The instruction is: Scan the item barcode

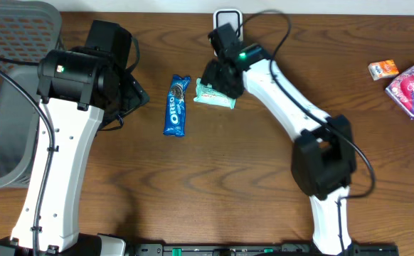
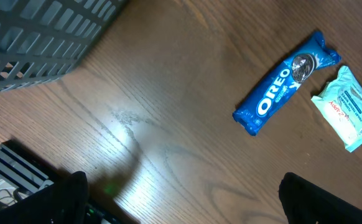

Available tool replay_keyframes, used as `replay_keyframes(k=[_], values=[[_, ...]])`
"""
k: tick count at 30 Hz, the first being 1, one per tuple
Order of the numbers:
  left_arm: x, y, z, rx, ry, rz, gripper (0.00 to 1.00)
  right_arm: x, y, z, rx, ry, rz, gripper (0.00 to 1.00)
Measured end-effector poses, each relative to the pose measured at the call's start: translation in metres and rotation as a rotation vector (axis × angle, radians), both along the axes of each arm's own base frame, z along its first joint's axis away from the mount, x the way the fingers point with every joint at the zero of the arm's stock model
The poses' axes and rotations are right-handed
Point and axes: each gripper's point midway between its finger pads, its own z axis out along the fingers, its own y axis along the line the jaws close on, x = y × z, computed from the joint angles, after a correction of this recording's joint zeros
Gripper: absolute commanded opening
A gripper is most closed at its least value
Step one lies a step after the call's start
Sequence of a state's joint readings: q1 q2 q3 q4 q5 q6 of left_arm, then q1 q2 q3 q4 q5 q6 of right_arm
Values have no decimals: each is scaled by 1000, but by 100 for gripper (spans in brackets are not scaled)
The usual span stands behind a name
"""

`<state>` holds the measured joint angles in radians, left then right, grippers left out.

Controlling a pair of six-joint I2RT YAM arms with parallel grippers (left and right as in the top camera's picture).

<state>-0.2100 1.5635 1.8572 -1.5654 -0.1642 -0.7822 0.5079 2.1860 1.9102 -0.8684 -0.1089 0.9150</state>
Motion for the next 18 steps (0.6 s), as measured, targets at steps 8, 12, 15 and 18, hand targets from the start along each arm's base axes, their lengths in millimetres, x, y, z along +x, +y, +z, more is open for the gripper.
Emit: replay_keyframes(k=[8, 12, 15, 18], values=[[0, 0, 0, 0, 0, 0, 98, 19, -13, 12, -41, -81, -125, 56], [0, 0, 0, 0, 0, 0, 98, 21, -11, -35, -79, -18, -144, 57], [0, 0, 0, 0, 0, 0, 98, 8, -17, -71, -136, 68, -146, 57], [0, 0, 0, 0, 0, 0, 98, 1, -21, -71, -153, 92, -146, 57]])
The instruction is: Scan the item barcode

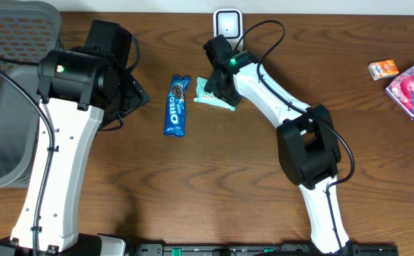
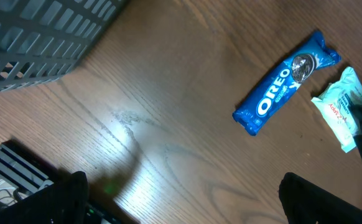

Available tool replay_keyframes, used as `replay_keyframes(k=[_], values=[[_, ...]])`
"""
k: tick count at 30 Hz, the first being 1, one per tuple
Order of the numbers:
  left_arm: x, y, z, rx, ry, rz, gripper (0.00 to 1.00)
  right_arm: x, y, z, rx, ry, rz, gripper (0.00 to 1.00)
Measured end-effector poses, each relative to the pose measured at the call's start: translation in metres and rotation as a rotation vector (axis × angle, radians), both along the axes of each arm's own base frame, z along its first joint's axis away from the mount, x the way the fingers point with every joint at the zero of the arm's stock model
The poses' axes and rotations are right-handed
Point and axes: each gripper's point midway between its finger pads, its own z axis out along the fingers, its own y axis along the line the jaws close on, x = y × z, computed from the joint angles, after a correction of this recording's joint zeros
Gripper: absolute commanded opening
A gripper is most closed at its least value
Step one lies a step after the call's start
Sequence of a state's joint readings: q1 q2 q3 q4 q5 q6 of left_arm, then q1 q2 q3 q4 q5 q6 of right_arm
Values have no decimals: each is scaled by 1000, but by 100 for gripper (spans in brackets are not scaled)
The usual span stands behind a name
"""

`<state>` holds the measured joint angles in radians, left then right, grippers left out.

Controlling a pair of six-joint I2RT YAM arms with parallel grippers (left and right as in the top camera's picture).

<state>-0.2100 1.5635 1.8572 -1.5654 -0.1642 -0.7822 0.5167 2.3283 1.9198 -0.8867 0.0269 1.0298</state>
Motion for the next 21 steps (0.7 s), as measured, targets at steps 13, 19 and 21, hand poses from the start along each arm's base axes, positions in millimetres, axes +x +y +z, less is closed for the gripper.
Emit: replay_keyframes(k=[13, 19, 21], values=[[0, 0, 0, 0, 0, 0, 98, -2, -21, 2, -147, -11, 389, 63], [0, 0, 0, 0, 0, 0, 98, -3, -57, 10, -207, 29, 403, 61], [0, 0, 0, 0, 0, 0, 98, 2, -57, 19, -144, 13, 384, 61]])
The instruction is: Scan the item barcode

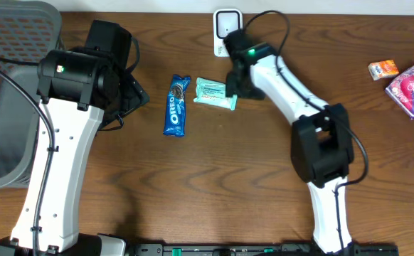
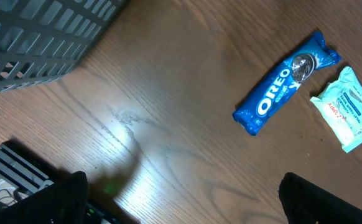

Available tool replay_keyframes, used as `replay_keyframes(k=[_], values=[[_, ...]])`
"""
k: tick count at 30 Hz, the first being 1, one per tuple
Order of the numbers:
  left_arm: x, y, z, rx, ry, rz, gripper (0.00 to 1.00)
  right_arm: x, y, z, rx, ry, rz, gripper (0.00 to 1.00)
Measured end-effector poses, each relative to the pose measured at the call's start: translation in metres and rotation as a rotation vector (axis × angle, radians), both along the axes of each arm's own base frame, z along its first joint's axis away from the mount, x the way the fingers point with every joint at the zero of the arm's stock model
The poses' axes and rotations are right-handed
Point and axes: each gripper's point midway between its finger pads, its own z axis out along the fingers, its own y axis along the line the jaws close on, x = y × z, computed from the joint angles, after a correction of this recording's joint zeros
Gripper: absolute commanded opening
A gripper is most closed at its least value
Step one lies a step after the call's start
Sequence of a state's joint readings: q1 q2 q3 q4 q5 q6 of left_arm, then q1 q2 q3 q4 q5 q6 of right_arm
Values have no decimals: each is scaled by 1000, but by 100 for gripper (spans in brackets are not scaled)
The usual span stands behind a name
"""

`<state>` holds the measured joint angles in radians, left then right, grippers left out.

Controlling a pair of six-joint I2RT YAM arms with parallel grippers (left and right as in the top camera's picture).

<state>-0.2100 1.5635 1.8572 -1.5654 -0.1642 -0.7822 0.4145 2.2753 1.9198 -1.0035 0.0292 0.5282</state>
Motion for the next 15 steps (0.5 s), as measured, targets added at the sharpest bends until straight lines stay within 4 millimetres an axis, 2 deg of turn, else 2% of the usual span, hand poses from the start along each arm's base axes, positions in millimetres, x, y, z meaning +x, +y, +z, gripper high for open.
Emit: replay_keyframes(k=[3, 7, 10, 15], values=[[0, 0, 0, 0, 0, 0, 98, 9, 17, 17, 138, -33, 6, 63], [0, 0, 0, 0, 0, 0, 98, 18, 55, 36, 304, -82, 51, 64], [0, 0, 0, 0, 0, 0, 98, 16, 74, 40, 338, -99, 77, 63], [0, 0, 0, 0, 0, 0, 98, 6, 93, 39, 290, -121, 90, 59]])
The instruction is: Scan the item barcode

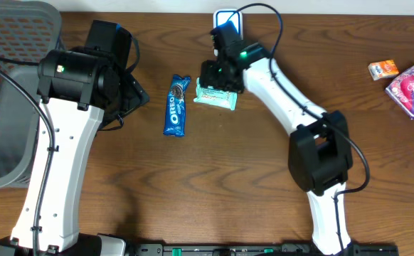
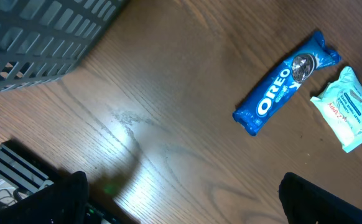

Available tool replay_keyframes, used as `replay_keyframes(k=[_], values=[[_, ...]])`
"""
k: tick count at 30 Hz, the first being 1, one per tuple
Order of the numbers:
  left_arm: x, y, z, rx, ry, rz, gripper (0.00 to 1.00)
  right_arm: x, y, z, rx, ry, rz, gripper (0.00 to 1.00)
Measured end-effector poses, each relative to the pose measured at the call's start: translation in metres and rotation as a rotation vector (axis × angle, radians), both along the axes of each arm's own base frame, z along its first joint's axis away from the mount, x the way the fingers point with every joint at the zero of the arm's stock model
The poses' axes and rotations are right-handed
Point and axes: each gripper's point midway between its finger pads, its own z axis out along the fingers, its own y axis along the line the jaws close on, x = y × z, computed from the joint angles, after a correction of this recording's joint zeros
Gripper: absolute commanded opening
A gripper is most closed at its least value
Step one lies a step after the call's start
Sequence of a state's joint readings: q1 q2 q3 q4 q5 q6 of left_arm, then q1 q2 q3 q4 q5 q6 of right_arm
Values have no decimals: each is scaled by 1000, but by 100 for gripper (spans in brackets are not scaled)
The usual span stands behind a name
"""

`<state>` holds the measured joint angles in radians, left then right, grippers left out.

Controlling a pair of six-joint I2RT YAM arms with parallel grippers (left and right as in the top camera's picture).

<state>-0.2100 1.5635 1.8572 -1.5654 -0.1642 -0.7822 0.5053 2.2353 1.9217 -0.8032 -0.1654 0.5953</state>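
Note:
A teal wipes packet (image 1: 218, 99) lies flat on the wooden table in front of the white barcode scanner (image 1: 226, 15) at the far edge. My right gripper (image 1: 220, 77) sits low over the packet's far edge; its jaws are hidden under the wrist. In the left wrist view the packet (image 2: 346, 109) shows at the right edge with a dark bit of the right gripper beside it. A blue Oreo pack (image 1: 176, 105) lies to the packet's left. My left gripper (image 2: 187, 205) hangs open and empty above the bare table, left of the Oreo pack (image 2: 287, 81).
A grey mesh basket (image 1: 8, 71) fills the far left. At the far right of the table lie a small orange box (image 1: 383, 69) and a pink packet (image 1: 412, 88).
My right gripper was just right of the teal packet, which lay fully in view. Now it is over the packet's far edge. The left arm has not moved.
My right gripper first covered the teal packet, then stood at its left end, then to its right, and now sits over its far edge. The packet stays flat at about the same spot. The left gripper has hung open and still throughout.

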Motion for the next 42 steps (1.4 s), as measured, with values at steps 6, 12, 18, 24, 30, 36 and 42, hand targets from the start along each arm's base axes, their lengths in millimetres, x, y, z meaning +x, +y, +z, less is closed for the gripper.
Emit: replay_keyframes(k=[6, 12, 18, 24, 30, 36, 42], values=[[0, 0, 0, 0, 0, 0, 98, -4, 16, -6, -111, -80, -49, 63], [0, 0, 0, 0, 0, 0, 98, -14, 23, -48, -228, -67, -40, 65], [0, 0, 0, 0, 0, 0, 98, -28, 5, -61, -344, -21, -2, 65], [0, 0, 0, 0, 0, 0, 98, -52, -27, -67, -506, 64, 132, 70], [0, 0, 0, 0, 0, 0, 98, -69, -62, -66, -639, 148, 143, 67], [0, 0, 0, 0, 0, 0, 98, -53, -61, -44, -494, 125, -67, 67], [0, 0, 0, 0, 0, 0, 98, -22, -42, -8, -140, 128, -318, 66]])
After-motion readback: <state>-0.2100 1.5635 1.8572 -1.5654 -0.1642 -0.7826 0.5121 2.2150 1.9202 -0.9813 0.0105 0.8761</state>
